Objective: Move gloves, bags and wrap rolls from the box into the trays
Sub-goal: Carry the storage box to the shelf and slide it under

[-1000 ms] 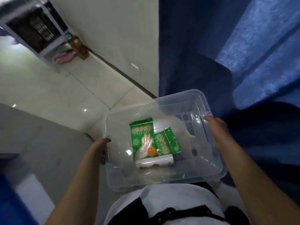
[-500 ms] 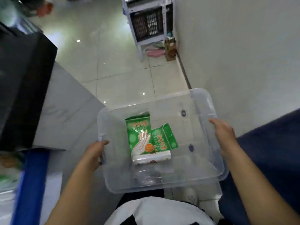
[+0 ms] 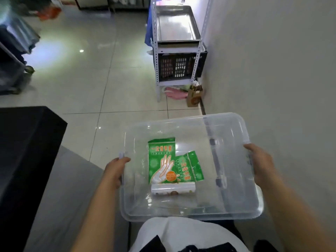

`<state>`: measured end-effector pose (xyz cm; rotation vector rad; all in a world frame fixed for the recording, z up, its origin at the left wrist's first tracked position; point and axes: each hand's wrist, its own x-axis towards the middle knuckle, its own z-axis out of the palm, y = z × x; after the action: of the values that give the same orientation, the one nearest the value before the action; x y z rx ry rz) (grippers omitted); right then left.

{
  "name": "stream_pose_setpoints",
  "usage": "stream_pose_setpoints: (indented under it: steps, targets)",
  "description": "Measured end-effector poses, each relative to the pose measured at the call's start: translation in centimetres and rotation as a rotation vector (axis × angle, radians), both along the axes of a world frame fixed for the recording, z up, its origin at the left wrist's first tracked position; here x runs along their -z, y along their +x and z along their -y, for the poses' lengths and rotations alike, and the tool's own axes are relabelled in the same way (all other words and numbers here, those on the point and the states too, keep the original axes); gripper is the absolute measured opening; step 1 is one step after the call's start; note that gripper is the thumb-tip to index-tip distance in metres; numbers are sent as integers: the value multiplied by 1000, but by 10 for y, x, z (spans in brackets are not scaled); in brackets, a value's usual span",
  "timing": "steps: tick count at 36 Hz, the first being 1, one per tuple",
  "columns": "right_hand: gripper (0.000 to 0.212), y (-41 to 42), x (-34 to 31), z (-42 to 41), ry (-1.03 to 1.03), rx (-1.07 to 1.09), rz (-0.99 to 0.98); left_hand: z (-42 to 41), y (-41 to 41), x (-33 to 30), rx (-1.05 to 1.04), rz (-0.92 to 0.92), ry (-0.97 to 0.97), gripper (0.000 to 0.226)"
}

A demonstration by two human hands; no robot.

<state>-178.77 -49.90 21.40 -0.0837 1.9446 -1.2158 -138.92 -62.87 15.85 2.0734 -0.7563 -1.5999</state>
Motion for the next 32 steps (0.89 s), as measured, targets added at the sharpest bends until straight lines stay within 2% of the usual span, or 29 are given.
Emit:
stream_pose_setpoints:
  steps: [5,11,19,23,27,30,32]
  targets:
    - [59,-18,2,83,5,-7,4,88,-16,-6,-18,-45,-15,25]
    - [64,-32,26,204,16,-25,33,194,-36,13,-113,-44,-3,20]
    - [43,-34,27,426,14,-208,148,333,-19,0,-195,103,62,23]
    - [43,-14,20,543,-30,-367,256,392,9,-16,-344,134,46,22]
    - [27,19,16,643,-39,-476,229,429,34,-20,-531,114,7,26]
    - [34,46,21,710,-26,-558,188,460,51,-16,-668,134,-29,27]
    - [24,64,26,756,12,-609,192,487,65,-9,-712,145,-29,29]
